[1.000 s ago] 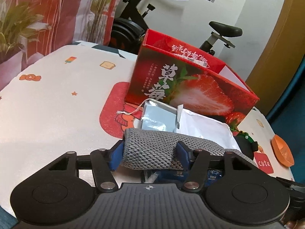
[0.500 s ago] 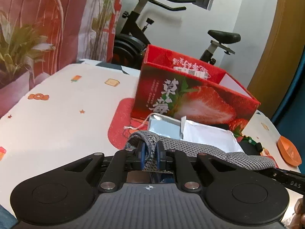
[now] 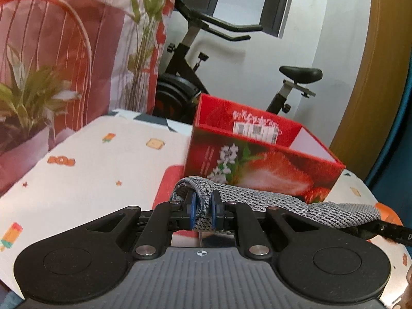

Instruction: Organize soft objects

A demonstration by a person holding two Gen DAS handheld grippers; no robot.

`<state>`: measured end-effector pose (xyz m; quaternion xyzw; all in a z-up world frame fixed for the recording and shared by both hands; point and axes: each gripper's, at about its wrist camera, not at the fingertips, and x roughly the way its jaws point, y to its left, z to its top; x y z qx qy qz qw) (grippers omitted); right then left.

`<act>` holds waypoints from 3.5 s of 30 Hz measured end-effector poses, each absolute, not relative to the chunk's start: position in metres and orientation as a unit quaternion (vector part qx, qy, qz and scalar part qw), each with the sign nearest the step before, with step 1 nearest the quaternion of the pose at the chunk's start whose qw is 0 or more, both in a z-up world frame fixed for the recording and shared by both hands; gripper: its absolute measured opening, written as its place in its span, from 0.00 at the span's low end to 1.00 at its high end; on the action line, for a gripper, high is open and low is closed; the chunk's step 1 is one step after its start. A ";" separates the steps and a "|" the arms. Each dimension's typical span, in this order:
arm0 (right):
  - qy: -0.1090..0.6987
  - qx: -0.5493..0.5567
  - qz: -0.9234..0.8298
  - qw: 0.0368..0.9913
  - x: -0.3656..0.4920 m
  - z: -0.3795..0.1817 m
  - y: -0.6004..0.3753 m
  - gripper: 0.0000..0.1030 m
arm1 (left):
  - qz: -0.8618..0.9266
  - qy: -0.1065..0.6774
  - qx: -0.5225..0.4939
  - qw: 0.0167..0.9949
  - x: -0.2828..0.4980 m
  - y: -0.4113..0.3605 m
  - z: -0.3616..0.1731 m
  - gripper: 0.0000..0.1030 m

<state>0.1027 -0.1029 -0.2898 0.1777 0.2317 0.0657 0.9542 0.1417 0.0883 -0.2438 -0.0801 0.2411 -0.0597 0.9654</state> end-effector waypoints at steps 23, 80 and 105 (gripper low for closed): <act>0.234 0.236 0.106 0.937 0.222 -0.217 -0.121 0.09 | -0.063 0.167 -0.059 0.982 0.237 0.053 -0.174 0.12; 0.341 0.039 0.055 0.938 0.413 -0.210 -0.126 0.79 | -0.144 0.306 0.040 0.940 0.396 0.018 -0.167 0.66; 0.291 0.096 0.053 0.951 0.238 -0.221 -0.105 1.00 | -0.145 0.315 0.016 0.938 0.224 0.059 -0.203 1.00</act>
